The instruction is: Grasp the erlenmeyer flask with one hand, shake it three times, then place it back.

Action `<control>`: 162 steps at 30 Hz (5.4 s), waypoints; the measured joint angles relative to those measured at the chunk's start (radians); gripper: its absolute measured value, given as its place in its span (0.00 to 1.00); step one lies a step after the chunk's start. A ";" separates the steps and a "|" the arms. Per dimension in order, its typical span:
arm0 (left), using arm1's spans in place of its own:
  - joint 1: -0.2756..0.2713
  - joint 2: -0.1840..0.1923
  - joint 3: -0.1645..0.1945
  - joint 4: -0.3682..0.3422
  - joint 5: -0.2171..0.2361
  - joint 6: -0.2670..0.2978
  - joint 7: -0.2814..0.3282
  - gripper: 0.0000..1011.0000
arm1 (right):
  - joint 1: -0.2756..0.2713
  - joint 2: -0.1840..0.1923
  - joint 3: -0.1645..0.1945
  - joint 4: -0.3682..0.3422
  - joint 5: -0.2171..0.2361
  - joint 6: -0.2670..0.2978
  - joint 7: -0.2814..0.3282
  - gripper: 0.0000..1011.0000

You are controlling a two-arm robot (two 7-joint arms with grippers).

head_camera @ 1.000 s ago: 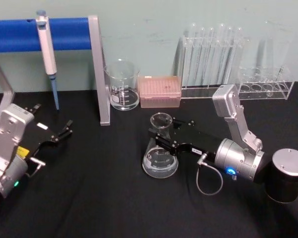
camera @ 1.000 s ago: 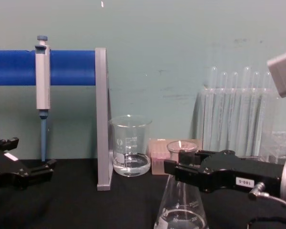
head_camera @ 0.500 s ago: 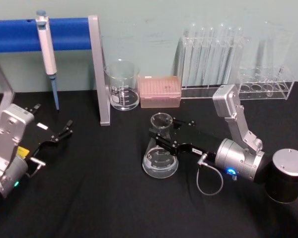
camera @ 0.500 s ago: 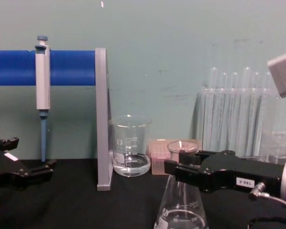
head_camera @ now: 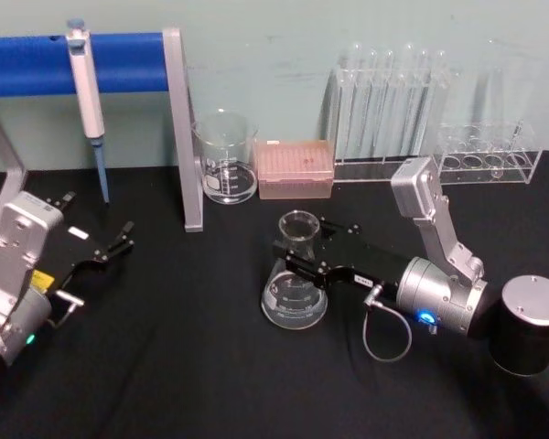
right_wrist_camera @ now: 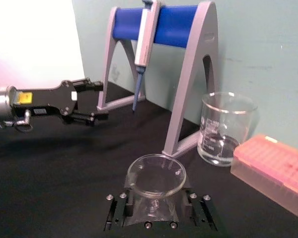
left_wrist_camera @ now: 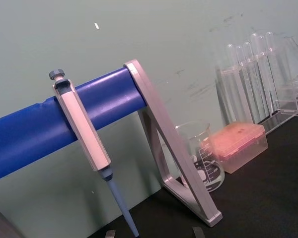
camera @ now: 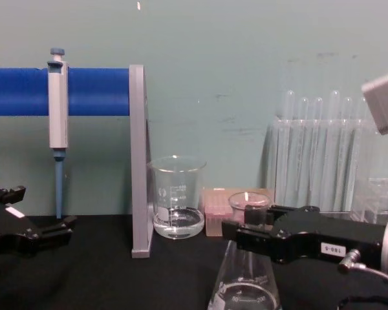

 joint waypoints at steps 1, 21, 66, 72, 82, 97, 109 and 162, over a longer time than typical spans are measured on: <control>0.000 0.000 0.000 0.000 0.000 0.000 0.000 0.99 | 0.000 0.000 0.000 0.000 0.000 0.000 0.000 0.55; 0.000 0.000 0.000 0.000 0.000 0.000 0.000 0.99 | 0.000 0.000 0.000 0.000 0.001 -0.001 0.000 0.99; 0.000 0.000 0.000 0.000 0.000 0.000 0.000 0.99 | -0.129 0.187 0.060 -0.197 0.103 0.145 0.000 0.99; 0.000 0.000 0.000 0.000 0.000 0.000 0.000 0.99 | -0.145 0.192 0.094 -0.214 0.099 0.167 -0.098 0.99; 0.000 0.000 0.000 0.000 0.000 0.000 0.000 0.99 | -0.127 0.098 0.119 -0.193 -0.051 0.129 -0.330 0.99; 0.000 0.000 0.000 0.000 0.000 0.000 0.000 0.99 | -0.085 -0.015 0.148 -0.106 -0.180 0.032 -0.485 0.99; 0.000 0.000 0.000 0.000 0.000 0.000 0.000 0.99 | -0.135 -0.031 0.185 -0.075 -0.195 0.069 -0.495 0.99; 0.000 0.000 0.000 0.000 0.000 0.000 0.000 0.99 | -0.148 -0.040 0.203 -0.073 -0.198 0.076 -0.489 0.99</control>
